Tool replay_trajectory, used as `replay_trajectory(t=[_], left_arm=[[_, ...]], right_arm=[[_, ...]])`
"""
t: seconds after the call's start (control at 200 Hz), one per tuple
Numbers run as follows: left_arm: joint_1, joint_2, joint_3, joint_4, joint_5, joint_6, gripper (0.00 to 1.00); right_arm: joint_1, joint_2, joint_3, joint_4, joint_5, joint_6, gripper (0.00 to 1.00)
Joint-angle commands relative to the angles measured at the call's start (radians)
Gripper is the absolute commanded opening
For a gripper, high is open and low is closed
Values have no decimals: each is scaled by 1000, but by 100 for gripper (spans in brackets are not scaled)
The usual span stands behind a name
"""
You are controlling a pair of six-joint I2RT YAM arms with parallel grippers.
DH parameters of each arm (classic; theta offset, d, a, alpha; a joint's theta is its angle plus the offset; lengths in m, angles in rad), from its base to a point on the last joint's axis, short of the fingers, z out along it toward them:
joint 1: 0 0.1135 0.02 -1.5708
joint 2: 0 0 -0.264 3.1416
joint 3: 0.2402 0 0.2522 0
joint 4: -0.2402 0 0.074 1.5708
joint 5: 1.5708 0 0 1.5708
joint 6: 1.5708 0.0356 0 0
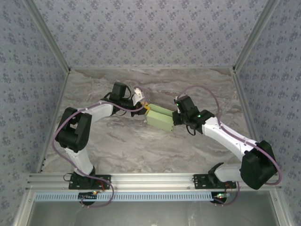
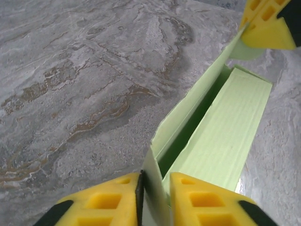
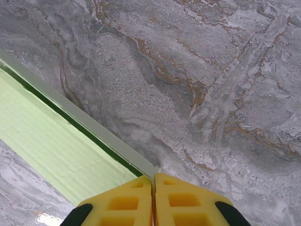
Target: Fold the paper box
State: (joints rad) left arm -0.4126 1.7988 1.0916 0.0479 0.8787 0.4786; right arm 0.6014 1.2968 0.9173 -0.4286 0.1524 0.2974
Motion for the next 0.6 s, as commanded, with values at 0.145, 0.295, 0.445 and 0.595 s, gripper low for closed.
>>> replay_trajectory(t=[0.145,0.295,0.445,0.595], left_arm=[[-20,-44,40,-52,48,20,18],[-71,-57,53,-69,-11,-3,12],[-103,-55,43,-22,-80,-80,0],[-132,-82,-7,75,-171,-216,0]], right_arm=[[14,12,43,-48,54,46,11],[31,20,52,-39,62,94,12],[41,34,60,-35,87,146,12],[55,45,60,-37,125,266,13]])
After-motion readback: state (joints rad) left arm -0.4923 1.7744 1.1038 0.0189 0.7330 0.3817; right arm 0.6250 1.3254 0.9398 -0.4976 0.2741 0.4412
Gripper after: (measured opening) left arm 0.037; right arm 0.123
